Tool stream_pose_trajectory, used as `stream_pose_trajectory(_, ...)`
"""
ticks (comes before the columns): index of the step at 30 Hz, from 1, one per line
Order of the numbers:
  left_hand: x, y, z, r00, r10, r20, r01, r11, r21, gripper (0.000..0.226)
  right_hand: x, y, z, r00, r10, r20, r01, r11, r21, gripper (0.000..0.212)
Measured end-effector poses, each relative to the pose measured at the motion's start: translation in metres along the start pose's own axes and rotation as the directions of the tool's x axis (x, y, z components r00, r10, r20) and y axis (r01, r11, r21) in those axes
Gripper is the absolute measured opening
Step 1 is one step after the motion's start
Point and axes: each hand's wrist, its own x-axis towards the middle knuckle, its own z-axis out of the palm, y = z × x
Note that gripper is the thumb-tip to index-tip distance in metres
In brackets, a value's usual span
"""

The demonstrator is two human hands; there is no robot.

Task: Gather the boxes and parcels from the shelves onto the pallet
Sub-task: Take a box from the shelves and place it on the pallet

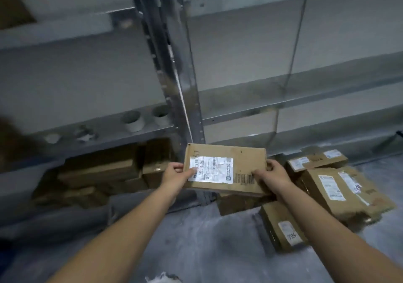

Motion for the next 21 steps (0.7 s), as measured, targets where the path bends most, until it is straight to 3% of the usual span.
stream_pose_trajectory(7,-0.056,-0.054,-0.2,0.941,-0.065,-0.333,0.02,0.99,-0.137,0.043,-0.053,-0.066,0.169,0.93,-0.089,0.357,0.162,0.97,-0.181,0.057)
stream_pose_trajectory(14,-0.132,-0.122,-0.393,0.726,-0.203,-0.658,-0.04,0.942,-0.335,0.033,-0.152,-0.137,0.388,0.764,-0.25,0.595,0.45,0.867,-0.213,0.057)
stream_pose_trajectory(21,-0.209,-0.193,-0.575,0.502,-0.299,-0.811,-0.088,0.916,-0.392,0.029,-0.289,-0.155,0.594,0.579,-0.255,0.774,0.589,0.788,-0.181,0.055)
